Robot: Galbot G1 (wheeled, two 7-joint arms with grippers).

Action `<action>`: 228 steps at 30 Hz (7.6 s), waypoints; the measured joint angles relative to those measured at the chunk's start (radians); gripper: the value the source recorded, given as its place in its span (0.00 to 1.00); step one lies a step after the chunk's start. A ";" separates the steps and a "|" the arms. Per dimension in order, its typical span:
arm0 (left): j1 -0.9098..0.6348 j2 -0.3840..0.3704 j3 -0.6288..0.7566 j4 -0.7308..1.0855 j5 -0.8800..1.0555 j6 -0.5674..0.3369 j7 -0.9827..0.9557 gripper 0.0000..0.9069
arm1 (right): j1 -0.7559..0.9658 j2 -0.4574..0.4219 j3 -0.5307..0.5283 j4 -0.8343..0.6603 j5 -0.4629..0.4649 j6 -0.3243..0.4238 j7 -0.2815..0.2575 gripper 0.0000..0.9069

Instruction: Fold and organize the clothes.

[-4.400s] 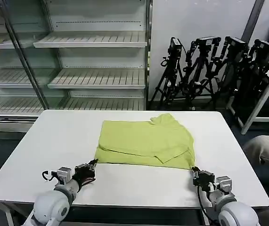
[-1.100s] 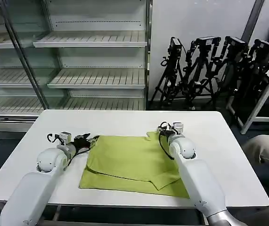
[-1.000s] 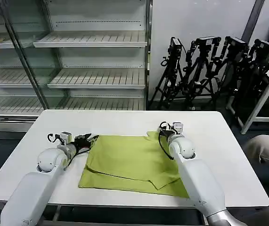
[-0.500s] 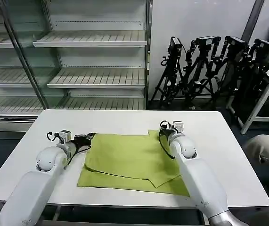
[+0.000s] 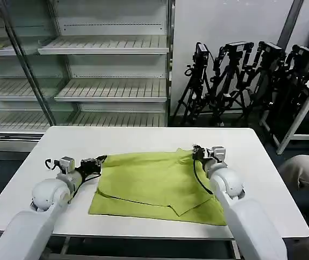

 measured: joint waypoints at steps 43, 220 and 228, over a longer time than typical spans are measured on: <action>0.332 0.012 -0.123 -0.310 0.070 0.016 -0.082 1.00 | -0.442 -0.118 0.143 0.405 -0.054 0.001 -0.023 1.00; 0.365 0.035 -0.414 -0.227 -0.125 0.006 -0.219 0.00 | -0.512 -0.112 0.242 0.476 -0.149 0.004 -0.037 1.00; 0.383 0.070 -0.548 -0.275 -0.009 -0.010 -0.160 0.00 | -0.512 -0.118 0.246 0.479 -0.148 0.004 -0.037 1.00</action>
